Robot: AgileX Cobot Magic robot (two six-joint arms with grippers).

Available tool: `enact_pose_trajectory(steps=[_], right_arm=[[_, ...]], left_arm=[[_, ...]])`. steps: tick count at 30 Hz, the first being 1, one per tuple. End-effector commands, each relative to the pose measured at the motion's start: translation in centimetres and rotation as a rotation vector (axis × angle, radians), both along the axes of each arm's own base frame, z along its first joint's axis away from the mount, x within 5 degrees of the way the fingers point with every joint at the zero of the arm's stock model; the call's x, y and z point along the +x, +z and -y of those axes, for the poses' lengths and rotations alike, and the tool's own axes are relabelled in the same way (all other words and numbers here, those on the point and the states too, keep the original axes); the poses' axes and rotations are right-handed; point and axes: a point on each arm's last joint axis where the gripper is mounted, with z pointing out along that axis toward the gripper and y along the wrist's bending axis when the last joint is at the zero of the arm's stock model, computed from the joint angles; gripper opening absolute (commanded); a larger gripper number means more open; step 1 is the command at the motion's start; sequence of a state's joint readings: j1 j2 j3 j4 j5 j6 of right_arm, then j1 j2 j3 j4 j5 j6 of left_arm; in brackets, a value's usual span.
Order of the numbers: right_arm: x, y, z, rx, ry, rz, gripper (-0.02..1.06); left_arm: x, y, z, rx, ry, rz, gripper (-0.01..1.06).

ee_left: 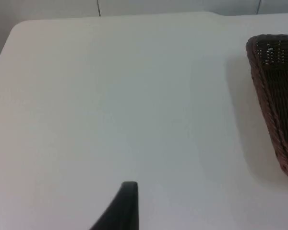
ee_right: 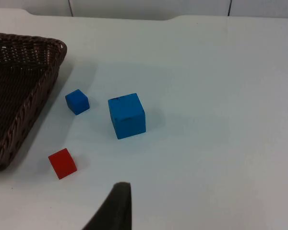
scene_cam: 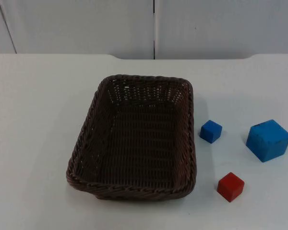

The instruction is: Pick up the basket with the left hand and place the largest block into the basket with the right hand.

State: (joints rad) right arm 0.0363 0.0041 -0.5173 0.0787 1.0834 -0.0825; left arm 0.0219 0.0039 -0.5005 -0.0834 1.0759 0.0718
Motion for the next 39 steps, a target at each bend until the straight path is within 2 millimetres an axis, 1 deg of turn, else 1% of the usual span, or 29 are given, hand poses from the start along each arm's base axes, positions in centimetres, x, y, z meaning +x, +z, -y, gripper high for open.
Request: enact_pose_trajectory(steps=[1, 5, 9, 21, 24, 26, 27, 30, 31, 36, 37, 39], right_arm=[[0.0, 0.0, 0.0, 0.002, -0.003, 0.009, 1.05], [0.0, 0.0, 0.0, 0.002, -0.003, 0.009, 1.05], [-0.1, 0.0, 0.0, 0.002, -0.003, 0.007, 1.05], [0.0, 0.0, 0.0, 0.002, -0.003, 0.005, 1.05], [0.0, 0.0, 0.0, 0.004, -0.004, 0.005, 1.05], [0.0, 0.0, 0.0, 0.006, -0.005, 0.005, 1.05], [0.0, 0.0, 0.0, 0.006, -0.005, 0.005, 1.05], [0.0, 0.0, 0.0, 0.006, -0.005, 0.005, 1.05], [0.0, 0.0, 0.0, 0.006, -0.005, 0.005, 1.05], [0.0, 0.0, 0.0, 0.006, -0.005, 0.005, 1.05], [0.0, 0.0, 0.0, 0.006, -0.005, 0.005, 1.05], [0.0, 0.0, 0.0, 0.006, -0.005, 0.005, 1.05]], left_arm=[[-0.2, 0.5, 0.1, -0.014, -0.004, 0.032, 1.05], [-0.5, 1.3, 0.1, -0.013, -0.005, 0.059, 1.05], [0.1, 2.3, 0.2, -0.021, -0.009, 0.034, 1.05], [1.1, 2.6, 0.5, -0.059, -0.030, -0.011, 1.05], [2.2, 2.7, 0.5, -0.069, -0.031, -0.044, 1.05], [2.3, 2.7, 0.5, -0.069, -0.030, -0.051, 1.05], [2.8, 2.8, 0.5, -0.070, -0.030, -0.056, 1.05], [4.5, 3.2, 0.6, -0.090, -0.033, -0.050, 1.05], [4.5, 3.2, 0.6, -0.090, -0.033, -0.050, 1.05], [7.5, 3.9, 0.7, -0.114, -0.051, -0.057, 1.05], [7.5, 3.9, 0.7, -0.114, -0.051, -0.057, 1.05], [8.7, 4.5, 0.9, -0.103, -0.087, -0.065, 1.05]])
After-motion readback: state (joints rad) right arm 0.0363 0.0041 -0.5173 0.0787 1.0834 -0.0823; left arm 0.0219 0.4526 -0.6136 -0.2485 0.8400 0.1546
